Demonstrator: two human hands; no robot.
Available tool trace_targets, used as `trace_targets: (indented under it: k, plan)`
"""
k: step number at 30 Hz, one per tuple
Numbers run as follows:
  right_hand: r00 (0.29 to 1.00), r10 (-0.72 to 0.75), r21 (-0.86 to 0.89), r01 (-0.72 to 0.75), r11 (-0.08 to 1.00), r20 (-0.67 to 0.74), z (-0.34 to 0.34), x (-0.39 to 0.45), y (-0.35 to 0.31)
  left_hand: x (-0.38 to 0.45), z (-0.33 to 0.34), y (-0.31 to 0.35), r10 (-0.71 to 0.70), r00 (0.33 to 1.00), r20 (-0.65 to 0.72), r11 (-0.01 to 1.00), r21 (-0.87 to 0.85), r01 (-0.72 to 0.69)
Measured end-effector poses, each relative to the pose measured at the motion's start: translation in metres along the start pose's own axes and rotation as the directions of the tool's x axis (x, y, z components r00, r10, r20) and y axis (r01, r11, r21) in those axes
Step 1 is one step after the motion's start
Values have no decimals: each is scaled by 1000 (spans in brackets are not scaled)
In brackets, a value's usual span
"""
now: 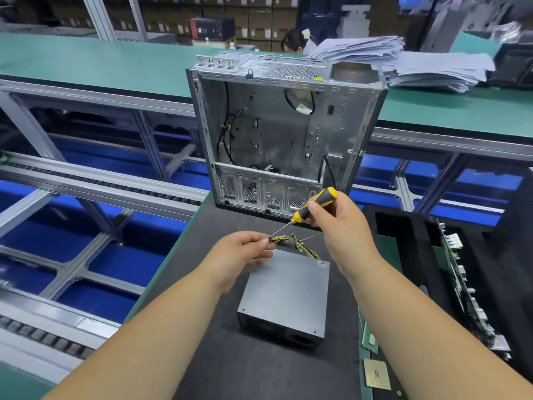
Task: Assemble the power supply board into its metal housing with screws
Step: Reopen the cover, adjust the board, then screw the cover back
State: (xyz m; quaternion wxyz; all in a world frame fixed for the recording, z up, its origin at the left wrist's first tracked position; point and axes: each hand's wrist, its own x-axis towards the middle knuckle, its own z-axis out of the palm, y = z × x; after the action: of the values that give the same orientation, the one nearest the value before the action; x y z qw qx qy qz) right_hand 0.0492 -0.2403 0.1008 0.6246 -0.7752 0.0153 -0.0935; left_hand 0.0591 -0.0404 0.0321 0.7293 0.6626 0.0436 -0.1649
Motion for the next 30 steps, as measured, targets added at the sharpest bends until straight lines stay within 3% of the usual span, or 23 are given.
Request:
trace_targets:
  k: [3, 5, 8, 17, 24, 30]
  plan:
    - [999, -41, -105, 43, 994, 12, 1, 5, -1, 5, -5, -6, 94, 995, -42, 942, 327, -75]
    - [998, -50, -197, 58, 979, 46, 4, 8, -2, 10, -8, -11, 165, 985, -54, 827, 552, -108]
    - [992, -60, -331, 94, 939, 111, 12, 11, -1, 17, -7, -17, 189, 982, -11, 690, 713, -125]
    - [980, -63, -509, 151, 847, 186, 31, 18, 3, 26, 16, -35, 209, 964, -163, 785, 616, -66]
    - [958, -48, -547, 201, 813, 282, 34, 28, -2, 26, 19, -42, 312, 936, -166, 721, 683, -119]
    - [896, -34, -688, 364, 628, 442, 39, 53, -32, 28, 19, -43, 335, 930, -155, 680, 723, -124]
